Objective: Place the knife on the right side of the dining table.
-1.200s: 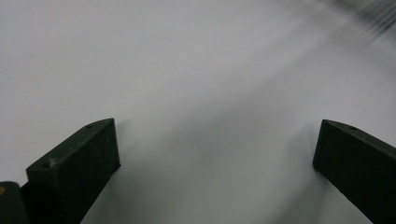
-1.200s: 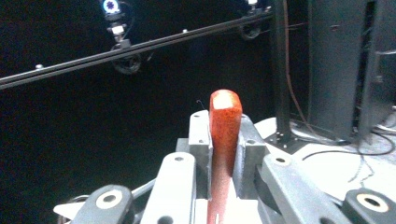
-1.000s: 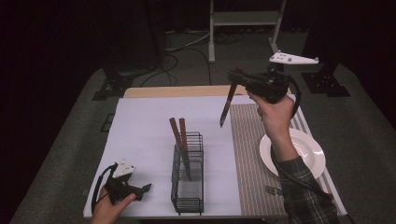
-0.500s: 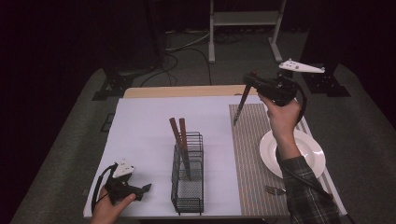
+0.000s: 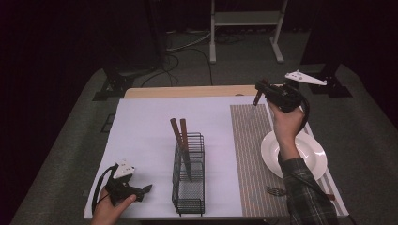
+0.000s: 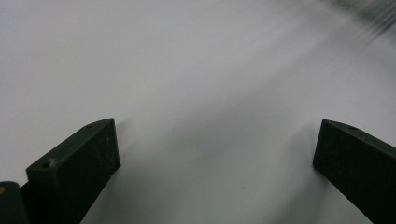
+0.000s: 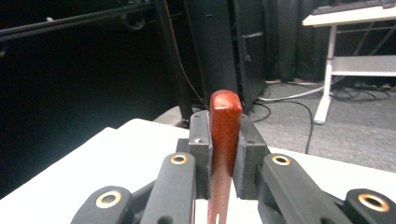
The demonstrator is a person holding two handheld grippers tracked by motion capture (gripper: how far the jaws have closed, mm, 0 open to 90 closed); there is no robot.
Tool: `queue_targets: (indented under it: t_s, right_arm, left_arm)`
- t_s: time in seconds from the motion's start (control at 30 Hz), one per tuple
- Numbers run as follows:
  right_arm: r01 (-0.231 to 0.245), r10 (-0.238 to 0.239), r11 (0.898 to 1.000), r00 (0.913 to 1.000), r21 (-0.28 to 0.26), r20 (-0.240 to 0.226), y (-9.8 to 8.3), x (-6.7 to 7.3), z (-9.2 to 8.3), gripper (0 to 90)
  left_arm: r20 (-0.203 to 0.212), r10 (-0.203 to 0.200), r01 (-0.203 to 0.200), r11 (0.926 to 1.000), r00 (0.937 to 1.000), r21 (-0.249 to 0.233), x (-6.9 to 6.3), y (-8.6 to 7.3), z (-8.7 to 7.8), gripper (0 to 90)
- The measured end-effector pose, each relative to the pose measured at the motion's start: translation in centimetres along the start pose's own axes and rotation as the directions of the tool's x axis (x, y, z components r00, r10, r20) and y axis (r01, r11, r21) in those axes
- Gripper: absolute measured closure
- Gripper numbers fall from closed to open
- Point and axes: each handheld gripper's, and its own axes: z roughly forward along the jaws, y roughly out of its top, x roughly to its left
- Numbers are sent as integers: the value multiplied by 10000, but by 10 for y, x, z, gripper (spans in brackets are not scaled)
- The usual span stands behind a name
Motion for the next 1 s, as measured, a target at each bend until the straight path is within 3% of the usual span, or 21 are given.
queue_targets:
  t_s: [0.2, 0.57, 1.0]
  right_arm:
    - [-228, 226, 9997, 9988, 38, 431, -16, -14, 7, 796]
    - [-344, 365, 9992, 9933, -209, 1097, -34, -26, 14, 796]
    - [-554, 577, 9982, 9897, -211, 1309, -46, -34, 16, 794]
  left_arm:
    - [-2, -3, 3, 10000, 10000, -5, 0, 0, 0, 0]
    - [-2, -4, 4, 10000, 10000, -6, 0, 0, 0, 0]
    - [6, -15, 15, 10000, 10000, -6, 0, 0, 0, 0]
